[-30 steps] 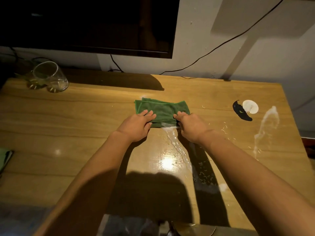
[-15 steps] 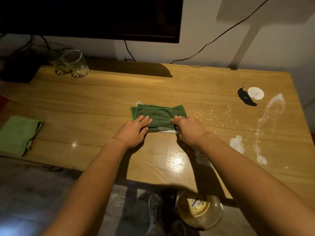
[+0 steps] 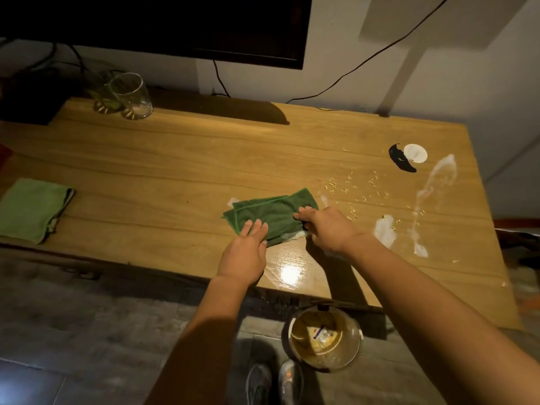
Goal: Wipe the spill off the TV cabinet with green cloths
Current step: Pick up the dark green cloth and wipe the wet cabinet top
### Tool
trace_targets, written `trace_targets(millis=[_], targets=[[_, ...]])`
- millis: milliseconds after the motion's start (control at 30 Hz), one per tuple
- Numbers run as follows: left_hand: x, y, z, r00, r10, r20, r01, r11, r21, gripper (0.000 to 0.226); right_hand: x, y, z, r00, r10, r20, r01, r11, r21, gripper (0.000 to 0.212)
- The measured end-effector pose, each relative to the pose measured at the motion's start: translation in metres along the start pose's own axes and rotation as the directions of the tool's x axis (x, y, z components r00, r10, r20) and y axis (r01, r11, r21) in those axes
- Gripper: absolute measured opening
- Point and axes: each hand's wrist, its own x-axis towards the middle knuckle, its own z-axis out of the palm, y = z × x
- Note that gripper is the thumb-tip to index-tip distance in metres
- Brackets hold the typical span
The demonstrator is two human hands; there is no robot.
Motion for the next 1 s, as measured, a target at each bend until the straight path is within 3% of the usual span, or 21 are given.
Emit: trace_targets(millis=[200, 833, 1000], targets=[[-0.018, 0.01, 0.013, 0.999, 0.038, -0.002, -0.038, 0.999, 0.002, 0.048, -0.028, 0.003, 0.015, 1.0, 0.008, -0.011, -0.008, 0.999, -0.038, 0.059], [-0.082, 0.065, 0.073, 0.988, 0.146, 0.046, -0.141, 0.985, -0.104, 0.045, -0.142, 0.033, 0.06, 0.995, 0.048, -0.083, -0.049, 0.999, -0.016, 0.062], [-0.112, 0.076, 0.094, 0.975, 0.222, 0.0, -0.219, 0.964, -0.148, 0.045, -0.182, 0.035, 0.079, 0.982, 0.053, -0.182, -0.047, 0.998, 0.034, 0.058]])
